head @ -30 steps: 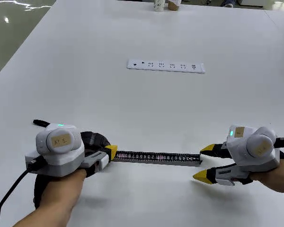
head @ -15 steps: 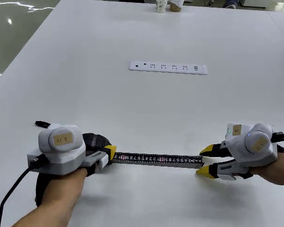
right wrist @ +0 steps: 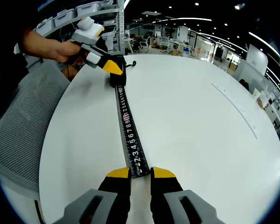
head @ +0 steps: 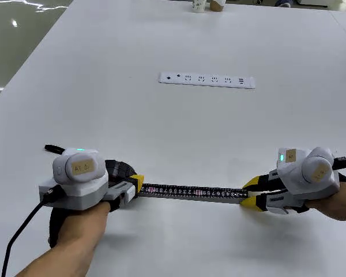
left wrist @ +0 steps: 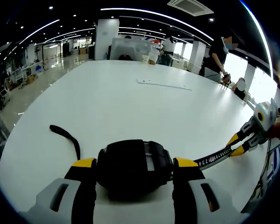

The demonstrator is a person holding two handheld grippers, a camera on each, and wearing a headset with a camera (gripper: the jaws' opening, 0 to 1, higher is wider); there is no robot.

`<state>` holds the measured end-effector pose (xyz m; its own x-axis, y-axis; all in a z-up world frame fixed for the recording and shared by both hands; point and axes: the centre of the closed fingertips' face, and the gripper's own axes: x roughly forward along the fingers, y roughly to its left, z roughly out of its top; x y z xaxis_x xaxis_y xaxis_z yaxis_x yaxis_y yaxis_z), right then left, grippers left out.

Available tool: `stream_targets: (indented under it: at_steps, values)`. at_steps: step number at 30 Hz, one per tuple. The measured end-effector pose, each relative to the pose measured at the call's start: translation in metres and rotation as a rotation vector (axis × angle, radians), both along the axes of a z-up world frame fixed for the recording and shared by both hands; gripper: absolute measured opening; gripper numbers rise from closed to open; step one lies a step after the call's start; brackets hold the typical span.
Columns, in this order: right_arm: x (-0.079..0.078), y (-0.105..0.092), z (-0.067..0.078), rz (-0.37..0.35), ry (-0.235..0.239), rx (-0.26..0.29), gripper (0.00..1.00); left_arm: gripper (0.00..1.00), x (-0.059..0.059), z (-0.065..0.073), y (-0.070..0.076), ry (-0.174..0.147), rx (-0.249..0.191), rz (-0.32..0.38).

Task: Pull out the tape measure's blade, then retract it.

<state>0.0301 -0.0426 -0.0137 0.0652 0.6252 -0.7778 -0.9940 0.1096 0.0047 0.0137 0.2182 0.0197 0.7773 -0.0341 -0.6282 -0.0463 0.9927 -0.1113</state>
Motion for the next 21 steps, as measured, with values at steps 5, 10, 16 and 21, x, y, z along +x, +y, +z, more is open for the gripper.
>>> stream_targets:
  at_steps: [5,10,16,21]
  values:
    - [0.0021,0.0002,-0.0001,-0.009,0.008,0.011,0.12,0.62,0.0006,-0.0013,0.0002,0.001,0.007,0.005]
    - [0.0016,0.002,0.0005,-0.013,0.007,0.018,0.11,0.63,0.0009,-0.0019,0.0003,0.004,0.012,0.008]
    - [0.0013,0.0031,0.0015,-0.024,0.011,0.024,0.1,0.63,0.0016,-0.0024,0.0008,0.003,0.018,0.008]
    - [0.0009,0.004,0.0026,-0.017,0.003,0.026,0.1,0.63,0.002,-0.003,0.0012,0.004,0.025,0.01]
